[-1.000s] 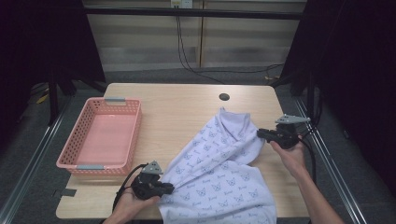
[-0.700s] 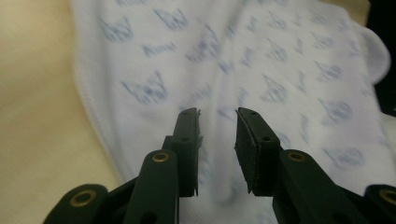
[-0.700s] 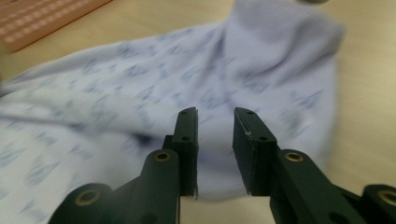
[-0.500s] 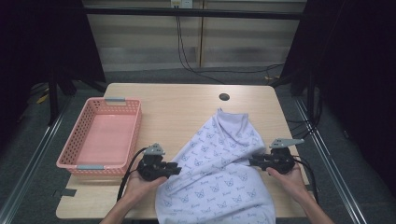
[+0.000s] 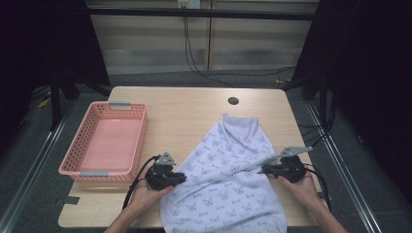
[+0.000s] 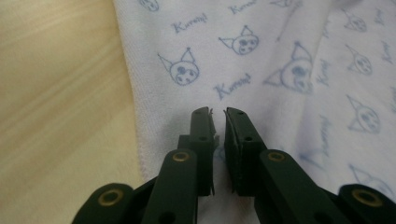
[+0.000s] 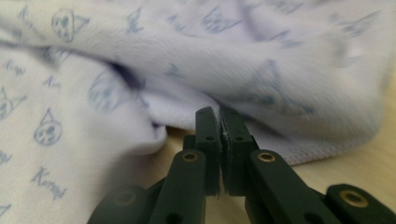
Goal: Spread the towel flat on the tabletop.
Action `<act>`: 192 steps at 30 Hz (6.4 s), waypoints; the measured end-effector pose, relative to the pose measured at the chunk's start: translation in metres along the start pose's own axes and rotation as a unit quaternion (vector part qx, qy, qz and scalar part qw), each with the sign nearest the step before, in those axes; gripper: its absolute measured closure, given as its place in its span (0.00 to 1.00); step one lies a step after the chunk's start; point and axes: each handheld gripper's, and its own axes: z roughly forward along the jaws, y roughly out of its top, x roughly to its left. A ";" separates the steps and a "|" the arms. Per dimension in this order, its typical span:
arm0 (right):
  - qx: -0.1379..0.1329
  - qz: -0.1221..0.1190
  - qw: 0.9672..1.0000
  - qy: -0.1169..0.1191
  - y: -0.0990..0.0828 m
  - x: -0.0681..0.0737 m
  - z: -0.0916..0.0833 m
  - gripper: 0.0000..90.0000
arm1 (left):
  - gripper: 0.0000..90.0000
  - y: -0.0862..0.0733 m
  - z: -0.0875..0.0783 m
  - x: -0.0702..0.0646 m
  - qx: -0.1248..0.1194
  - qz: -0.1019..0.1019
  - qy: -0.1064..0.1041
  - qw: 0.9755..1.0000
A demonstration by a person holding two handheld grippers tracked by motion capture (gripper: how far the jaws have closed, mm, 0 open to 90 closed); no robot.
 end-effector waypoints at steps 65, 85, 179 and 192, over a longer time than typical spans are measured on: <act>0.024 -0.039 0.998 0.047 -0.026 0.062 -0.020 0.79 | 0.94 0.003 -0.004 -0.023 -0.011 -0.019 -0.062 0.998; -0.051 0.013 0.998 0.017 -0.014 0.031 -0.027 0.59 | 0.90 0.041 0.036 0.010 -0.014 -0.063 0.004 0.998; -0.130 0.012 0.991 -0.019 0.074 -0.038 -0.053 0.96 | 0.95 0.103 -0.056 0.024 -0.212 -0.015 0.023 0.977; -0.199 -0.007 0.980 -0.024 0.123 -0.034 -0.086 0.96 | 0.96 0.127 -0.117 0.039 -0.256 0.004 0.072 0.964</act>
